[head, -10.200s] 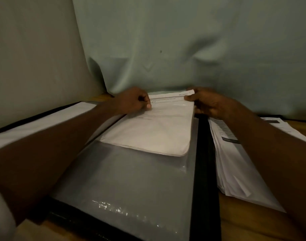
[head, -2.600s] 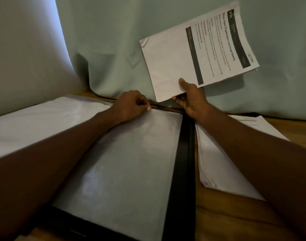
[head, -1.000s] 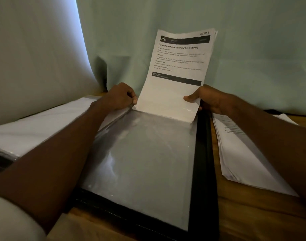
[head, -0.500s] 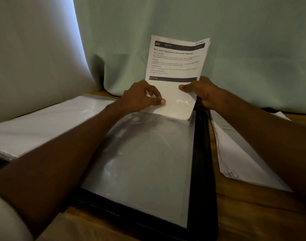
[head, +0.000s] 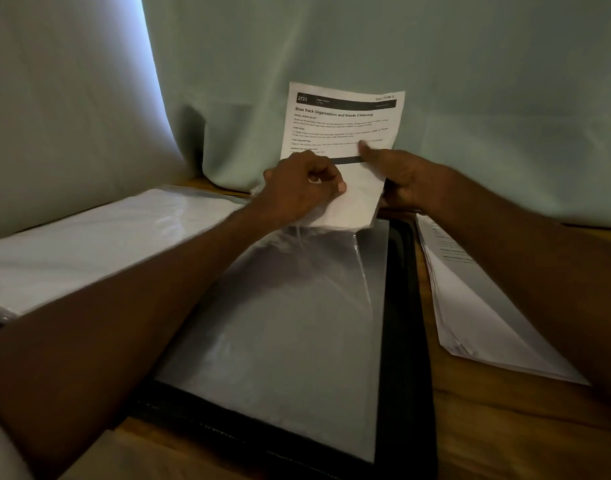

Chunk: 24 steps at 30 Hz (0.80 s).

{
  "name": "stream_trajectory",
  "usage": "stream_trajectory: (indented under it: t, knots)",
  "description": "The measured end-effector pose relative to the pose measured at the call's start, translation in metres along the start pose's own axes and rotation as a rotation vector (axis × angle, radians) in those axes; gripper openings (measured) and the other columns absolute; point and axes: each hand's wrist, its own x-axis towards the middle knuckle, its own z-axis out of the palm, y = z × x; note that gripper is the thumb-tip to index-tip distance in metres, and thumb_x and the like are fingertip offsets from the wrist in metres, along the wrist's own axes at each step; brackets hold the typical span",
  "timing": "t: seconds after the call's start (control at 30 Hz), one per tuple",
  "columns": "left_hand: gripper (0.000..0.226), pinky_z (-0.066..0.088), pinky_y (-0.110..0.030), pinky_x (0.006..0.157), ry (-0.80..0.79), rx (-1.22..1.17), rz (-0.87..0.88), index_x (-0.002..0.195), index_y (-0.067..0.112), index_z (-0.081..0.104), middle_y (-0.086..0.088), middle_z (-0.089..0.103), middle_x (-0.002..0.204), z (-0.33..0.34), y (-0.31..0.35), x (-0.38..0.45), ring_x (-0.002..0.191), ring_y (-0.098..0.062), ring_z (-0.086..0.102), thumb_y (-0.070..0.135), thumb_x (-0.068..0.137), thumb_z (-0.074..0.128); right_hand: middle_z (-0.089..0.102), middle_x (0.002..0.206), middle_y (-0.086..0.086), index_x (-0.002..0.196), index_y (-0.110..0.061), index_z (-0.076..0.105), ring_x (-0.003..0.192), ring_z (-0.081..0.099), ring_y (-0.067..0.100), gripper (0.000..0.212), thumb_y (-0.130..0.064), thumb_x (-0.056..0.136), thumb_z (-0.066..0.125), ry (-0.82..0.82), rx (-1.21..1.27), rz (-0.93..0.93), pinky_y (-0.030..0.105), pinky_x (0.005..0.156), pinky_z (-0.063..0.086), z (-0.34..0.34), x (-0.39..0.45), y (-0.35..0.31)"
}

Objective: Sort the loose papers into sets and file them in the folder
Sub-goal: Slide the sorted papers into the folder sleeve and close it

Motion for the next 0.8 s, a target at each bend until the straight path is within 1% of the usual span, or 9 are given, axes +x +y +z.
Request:
stream_trajectory:
  t: [0.03,0.13,0.2,0.27,0.43,0.57,0.63,0.7,0.8]
  knots:
    - [0.018,0.041,-0.055,0.106,0.017,-0.016,0.012,0.086,0.036,0.072,0.014,0.071,0.101,0.003,0.001,0.000,0.101,-0.013,0.063,0.053,0.080,0.072,0.075,0.115,0.008,0.127,-0.018,0.062,0.105,0.073,0.029,0.031,-0.034,0.100,0.063,0.028,0.001,0.001,0.049,0.087,0.060,0.001,0.001,0.001]
    - [0.017,0.045,-0.055,0.101,0.091,-0.042,0.046,0.083,0.035,0.070,0.016,0.070,0.092,0.007,0.001,-0.001,0.093,-0.010,0.064,0.052,0.080,0.068,0.072,0.124,0.010,0.130,-0.015,0.061,0.108,0.071,0.029,0.032,-0.028,0.101,0.061,0.021,-0.070,0.052,0.044,0.090,0.060,-0.001,0.003,0.001]
    - [0.016,0.045,-0.055,0.099,0.156,-0.031,0.047,0.083,0.032,0.070,0.016,0.069,0.090,0.009,0.002,-0.002,0.091,-0.009,0.062,0.048,0.083,0.069,0.071,0.114,0.009,0.135,-0.016,0.058,0.084,0.070,0.024,0.038,-0.025,0.099,0.063,-0.049,-0.188,0.087,0.029,0.060,0.059,-0.004,0.000,-0.002]
    - [0.014,0.043,-0.055,0.097,0.204,-0.005,0.044,0.081,0.030,0.071,0.016,0.066,0.085,0.009,0.004,-0.003,0.088,-0.007,0.060,0.043,0.087,0.070,0.067,0.102,0.008,0.132,-0.016,0.058,0.070,0.060,0.018,0.035,-0.024,0.099,0.062,-0.080,-0.322,0.091,0.022,0.043,0.043,-0.003,-0.006,-0.008]
    - [0.014,0.040,-0.052,0.097,0.152,0.087,0.024,0.080,0.036,0.070,0.020,0.064,0.087,0.010,0.001,0.000,0.085,0.000,0.056,0.049,0.086,0.072,0.068,0.088,0.007,0.113,-0.016,0.064,0.064,0.058,0.015,0.021,-0.023,0.093,0.064,-0.079,-0.555,0.154,0.020,0.048,0.039,-0.006,-0.016,-0.019]
    - [0.021,0.045,-0.047,0.100,-0.138,0.232,-0.085,0.094,0.040,0.071,0.021,0.064,0.099,-0.018,-0.018,0.008,0.099,-0.010,0.060,0.059,0.088,0.066,0.070,0.100,0.007,0.115,-0.013,0.064,0.082,0.063,0.021,0.022,-0.015,0.094,0.069,0.079,-0.482,0.038,0.029,0.064,0.049,-0.010,-0.007,-0.009]
    - [0.021,0.050,-0.033,0.092,-0.270,0.210,-0.142,0.106,0.032,0.075,0.013,0.067,0.104,-0.034,-0.028,0.007,0.099,-0.013,0.063,0.046,0.091,0.072,0.071,0.109,0.010,0.123,-0.007,0.064,0.093,0.068,0.025,0.031,-0.009,0.093,0.071,0.156,-0.393,-0.016,0.034,0.078,0.055,-0.011,-0.002,-0.004]
    - [0.018,0.047,-0.023,0.084,-0.299,0.167,-0.214,0.106,0.024,0.077,0.009,0.069,0.106,-0.040,-0.040,0.001,0.094,-0.007,0.062,0.032,0.090,0.077,0.071,0.111,0.011,0.124,-0.005,0.063,0.093,0.070,0.025,0.032,-0.006,0.093,0.071,0.192,-0.307,-0.028,0.037,0.083,0.057,-0.010,0.001,0.000]
    - [0.016,0.048,-0.028,0.089,-0.252,0.192,-0.213,0.101,0.026,0.078,0.006,0.072,0.109,-0.035,-0.047,-0.003,0.099,-0.010,0.063,0.029,0.086,0.082,0.071,0.112,0.012,0.123,-0.005,0.063,0.096,0.071,0.029,0.033,-0.006,0.092,0.073,0.186,-0.230,0.006,0.046,0.085,0.061,-0.008,0.002,0.009]
